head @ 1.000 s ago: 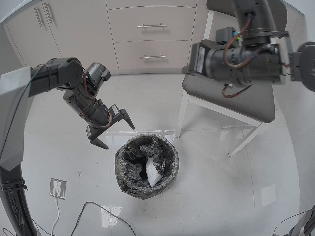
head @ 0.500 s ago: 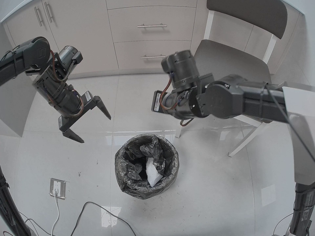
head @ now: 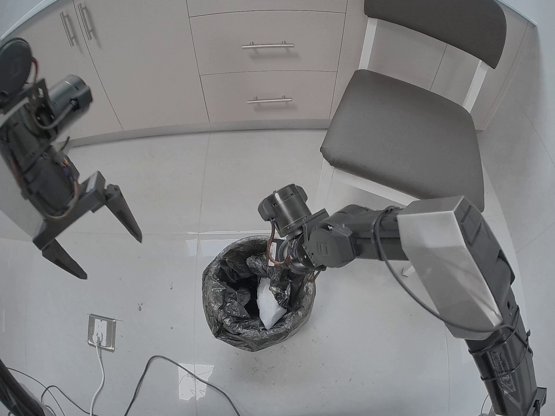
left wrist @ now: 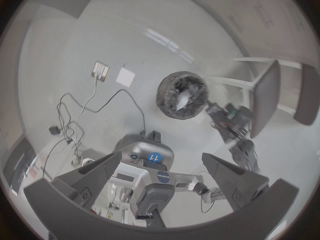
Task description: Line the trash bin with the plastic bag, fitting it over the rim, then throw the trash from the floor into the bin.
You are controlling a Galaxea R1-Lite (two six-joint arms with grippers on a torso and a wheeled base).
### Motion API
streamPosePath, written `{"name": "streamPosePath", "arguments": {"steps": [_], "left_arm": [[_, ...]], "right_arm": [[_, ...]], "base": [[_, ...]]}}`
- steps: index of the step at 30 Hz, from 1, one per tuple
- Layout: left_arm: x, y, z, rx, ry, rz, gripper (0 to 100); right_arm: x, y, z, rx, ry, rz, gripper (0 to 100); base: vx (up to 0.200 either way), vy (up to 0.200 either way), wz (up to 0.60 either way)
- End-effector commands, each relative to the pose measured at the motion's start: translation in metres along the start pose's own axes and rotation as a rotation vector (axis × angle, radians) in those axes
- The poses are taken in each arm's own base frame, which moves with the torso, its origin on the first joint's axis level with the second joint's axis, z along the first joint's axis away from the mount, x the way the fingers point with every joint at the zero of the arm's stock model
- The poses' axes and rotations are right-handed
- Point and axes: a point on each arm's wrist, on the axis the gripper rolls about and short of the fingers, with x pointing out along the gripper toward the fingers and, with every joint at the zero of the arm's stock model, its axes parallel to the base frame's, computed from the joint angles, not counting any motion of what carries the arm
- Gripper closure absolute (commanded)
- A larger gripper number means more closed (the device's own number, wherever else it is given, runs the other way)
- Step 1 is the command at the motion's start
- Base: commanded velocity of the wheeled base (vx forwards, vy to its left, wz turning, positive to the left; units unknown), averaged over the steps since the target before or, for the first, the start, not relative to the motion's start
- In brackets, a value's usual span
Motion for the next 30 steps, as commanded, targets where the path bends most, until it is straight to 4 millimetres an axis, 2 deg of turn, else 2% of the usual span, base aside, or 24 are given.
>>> {"name": "streamPosePath", "arguments": {"steps": [1,3,4,7,8,11,12,15,20,25,30], "left_arm": [[-0.091,0.045,-0.106,0.253,-0.291,-0.207,0],[-0.107,0.058,-0.130,0.284,-0.379,-0.267,0],[-0.107,0.058,-0.130,0.284,-0.379,-0.267,0],[-0.129,0.081,-0.167,0.318,-0.559,-0.338,0],[-0.129,0.081,-0.167,0.318,-0.559,-0.338,0],[-0.112,0.095,-0.175,0.312,-0.591,-0.332,0],[-0.096,0.105,-0.180,0.317,-0.603,-0.338,0],[-0.075,0.125,-0.193,0.348,-0.657,-0.369,0],[-0.068,0.137,-0.201,0.292,-0.788,-0.322,0],[-0.059,0.146,-0.207,0.256,-0.793,-0.310,0],[-0.029,0.156,-0.204,0.176,-0.762,-0.328,0]], "right_arm": [[0.063,-0.014,-0.059,-0.060,0.144,-0.102,100],[0.072,-0.017,-0.070,-0.072,0.167,-0.117,100],[0.072,-0.017,-0.070,-0.072,0.167,-0.117,100],[0.080,-0.023,-0.083,-0.099,0.225,-0.151,100],[0.080,-0.023,-0.083,-0.099,0.225,-0.151,100],[0.079,-0.028,-0.090,-0.117,0.280,-0.189,100],[0.077,-0.029,-0.090,-0.125,0.299,-0.198,100],[0.070,-0.026,-0.089,-0.133,0.313,-0.189,100],[0.064,-0.020,-0.091,-0.145,0.352,-0.156,100],[0.059,-0.014,-0.099,-0.175,0.399,-0.129,100],[0.055,-0.008,-0.102,-0.207,0.424,-0.093,100]], "base": [[0.000,0.000,0.00],[0.000,0.000,0.00],[0.000,0.000,0.00],[0.000,0.000,0.00],[0.000,0.000,0.00],[0.000,0.000,0.00],[0.000,0.000,0.00],[0.000,0.000,0.00],[0.000,0.000,0.00],[0.000,0.000,0.00],[0.000,0.000,0.00]]}}
